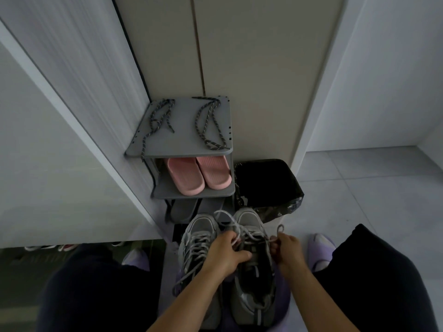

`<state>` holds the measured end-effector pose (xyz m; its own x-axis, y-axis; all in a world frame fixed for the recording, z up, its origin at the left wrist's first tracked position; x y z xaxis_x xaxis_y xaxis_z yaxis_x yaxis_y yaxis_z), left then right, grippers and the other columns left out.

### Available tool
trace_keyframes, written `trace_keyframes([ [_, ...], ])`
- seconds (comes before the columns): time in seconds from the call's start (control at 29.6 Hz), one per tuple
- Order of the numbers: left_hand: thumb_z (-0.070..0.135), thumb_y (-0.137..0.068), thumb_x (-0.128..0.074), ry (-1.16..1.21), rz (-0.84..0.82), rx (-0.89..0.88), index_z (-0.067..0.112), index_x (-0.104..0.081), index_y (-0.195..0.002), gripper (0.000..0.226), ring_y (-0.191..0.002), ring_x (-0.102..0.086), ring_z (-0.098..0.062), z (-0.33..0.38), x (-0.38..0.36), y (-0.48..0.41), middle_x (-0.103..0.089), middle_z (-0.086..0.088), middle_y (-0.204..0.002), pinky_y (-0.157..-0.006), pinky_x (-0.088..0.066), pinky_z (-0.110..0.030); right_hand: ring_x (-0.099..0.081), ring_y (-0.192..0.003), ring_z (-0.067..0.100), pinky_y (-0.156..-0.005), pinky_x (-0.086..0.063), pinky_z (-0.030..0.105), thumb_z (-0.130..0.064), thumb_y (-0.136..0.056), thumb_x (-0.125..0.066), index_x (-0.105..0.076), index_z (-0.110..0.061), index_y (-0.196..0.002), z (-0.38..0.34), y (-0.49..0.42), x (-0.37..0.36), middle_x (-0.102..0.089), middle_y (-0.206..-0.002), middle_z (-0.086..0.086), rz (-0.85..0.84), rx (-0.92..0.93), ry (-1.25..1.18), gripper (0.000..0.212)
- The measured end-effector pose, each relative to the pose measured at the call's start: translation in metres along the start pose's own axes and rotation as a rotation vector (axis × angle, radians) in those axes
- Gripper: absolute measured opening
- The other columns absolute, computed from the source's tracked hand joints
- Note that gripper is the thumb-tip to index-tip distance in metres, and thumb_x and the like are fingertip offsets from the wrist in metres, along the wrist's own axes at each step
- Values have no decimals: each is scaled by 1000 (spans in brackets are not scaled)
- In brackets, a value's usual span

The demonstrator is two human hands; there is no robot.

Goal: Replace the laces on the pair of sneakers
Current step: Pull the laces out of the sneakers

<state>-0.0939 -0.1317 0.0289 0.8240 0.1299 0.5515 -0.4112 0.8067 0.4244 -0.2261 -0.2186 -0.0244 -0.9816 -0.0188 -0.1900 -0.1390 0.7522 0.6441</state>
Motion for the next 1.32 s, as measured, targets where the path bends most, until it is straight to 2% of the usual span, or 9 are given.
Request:
trace_keyframes([
  [0.17, 19, -81, -67, 40, -2, 30, 12, -54, -114, 36, -94, -55, -15, 0, -6, -3, -60, -4, -110, -77, -40, -22, -25, -21, 3, -25, -18, 11, 8, -54, -54, -25, -16, -59, -8, 8, 3, -29, -29, -3, -59, -81, -204, 39],
  [0.3, 25, -80, -69, 99, -56, 52, 12, -54, -105, 32, -84, -52, -13, -1, -11, 1, -54, 2, -91, -69, -39, -23, -27, -28, 7, -34, -20, 14, -5, -95, -39, -36, -14, -57, -7, 10, 4, -32, -36, -4, -100, 30, 160, 39],
  [0.41, 32, -85, -62, 351, -112, 194, 11, -54, -98, 26, -74, -52, -12, -7, -7, -1, -59, -4, -92, -60, -39, -22, -35, -44, 10, -40, -28, 21, -25, -93, -53, -45, -12, -65, -3, 21, -4, -39, -52, 0, -181, 167, 434, 32],
  [0.54, 20, -91, -54, 373, -9, 174, 15, -53, -83, 10, -63, -47, -13, 3, -4, -5, -56, -8, -79, -58, -37, -24, -42, -49, 5, -40, -31, 8, -13, -84, -66, -43, -14, -64, -11, 25, -8, -46, -58, -1, -207, 297, 656, 30],
  [0.71, 17, -91, -52, 693, 193, 103, 14, -50, -70, 21, -50, -30, -12, 38, 56, -9, -40, 0, -59, -48, -24, -22, -46, -54, 11, -49, -37, 20, -11, -85, -63, -48, -12, -71, -5, 23, -2, -50, -61, 1, -188, 158, 546, 20],
  [0.91, 21, -87, -59, -96, -20, -57, 16, -57, -70, 18, -51, -46, -13, 8, 121, 6, -51, 5, -55, -50, -33, -24, -35, -36, 5, -38, -30, 18, -16, -91, -56, -51, -12, -65, 1, 17, 5, -41, -44, -5, -116, 95, 176, 26],
  [1.01, 39, -88, -55, -728, 128, -38, 20, -59, -102, 24, -100, -56, -22, -14, 106, 8, -60, -4, -103, -81, -42, -31, -48, -52, 7, -51, -40, 17, -12, -90, -58, -64, -5, -86, -1, 12, 4, -55, -58, -4, -95, 207, 343, 10],
  [1.12, 20, -92, -46, -524, 305, -309, 18, -47, -129, 37, -122, -46, -19, 11, 68, 7, -49, 0, -134, -103, -36, -30, -54, -60, 3, -56, -42, 4, 1, -83, -62, -69, 0, -93, -5, 10, 2, -63, -71, 4, -67, 416, 636, 12],
  [1.32, 6, -91, -37, -707, -129, -356, 21, -35, -136, 48, -135, -33, -15, 15, -1, -32, -36, 0, -145, -118, -5, -47, -50, -77, 14, -72, -39, 23, -10, -79, -66, -61, -29, -65, -16, 7, 5, -52, -81, 0, -94, 533, 1076, 25],
])
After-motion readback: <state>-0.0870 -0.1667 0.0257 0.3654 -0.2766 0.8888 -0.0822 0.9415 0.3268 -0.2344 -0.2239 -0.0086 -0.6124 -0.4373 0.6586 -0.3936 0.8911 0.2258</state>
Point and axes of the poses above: each hand's wrist, its own y-axis away from the middle knuckle, its own x-axis out of the back of the hand, z = x × y, the point moved 3 cm from there along -y, towards the middle knuckle
